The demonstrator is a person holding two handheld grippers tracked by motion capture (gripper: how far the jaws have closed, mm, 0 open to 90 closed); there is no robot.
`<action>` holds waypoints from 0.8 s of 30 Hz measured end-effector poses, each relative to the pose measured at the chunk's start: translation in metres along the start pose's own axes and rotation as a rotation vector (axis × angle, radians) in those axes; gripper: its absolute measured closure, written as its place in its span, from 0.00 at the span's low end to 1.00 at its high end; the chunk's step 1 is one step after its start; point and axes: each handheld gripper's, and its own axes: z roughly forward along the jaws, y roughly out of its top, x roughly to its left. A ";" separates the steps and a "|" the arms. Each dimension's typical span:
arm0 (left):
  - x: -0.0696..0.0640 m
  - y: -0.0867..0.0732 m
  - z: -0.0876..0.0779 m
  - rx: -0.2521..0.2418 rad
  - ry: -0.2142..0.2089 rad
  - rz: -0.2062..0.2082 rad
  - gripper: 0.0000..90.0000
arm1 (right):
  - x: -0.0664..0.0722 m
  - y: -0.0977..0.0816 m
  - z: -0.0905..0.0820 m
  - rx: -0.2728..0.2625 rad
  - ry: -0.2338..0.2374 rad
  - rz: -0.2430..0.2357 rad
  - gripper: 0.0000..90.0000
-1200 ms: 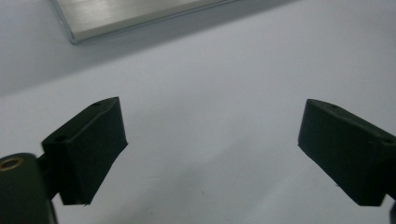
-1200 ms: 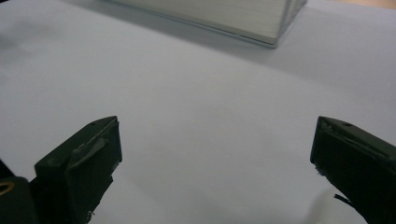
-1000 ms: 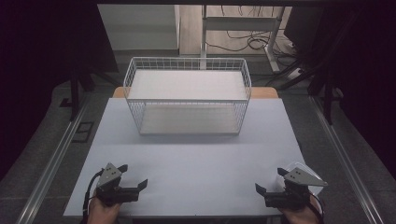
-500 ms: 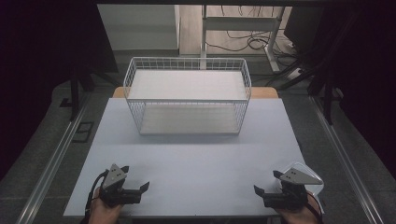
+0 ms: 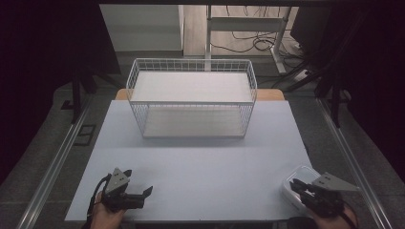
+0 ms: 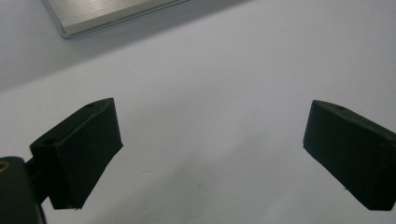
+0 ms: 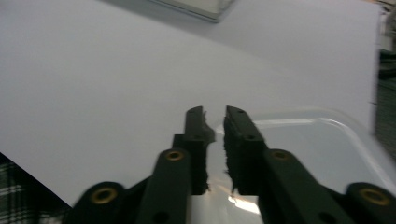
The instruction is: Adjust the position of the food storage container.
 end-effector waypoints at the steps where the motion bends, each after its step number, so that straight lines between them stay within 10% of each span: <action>1: 0.000 0.000 0.000 0.000 0.001 -0.001 0.05 | -0.011 -0.004 -0.012 -0.004 -0.030 0.020 0.99; 13: 0.002 -0.001 0.000 0.001 0.002 -0.012 0.05 | -0.045 -0.033 -0.043 0.065 -0.114 0.089 0.99; 24: 0.002 -0.001 0.000 0.004 0.000 -0.011 0.05 | -0.051 -0.047 -0.041 0.135 -0.020 0.105 0.99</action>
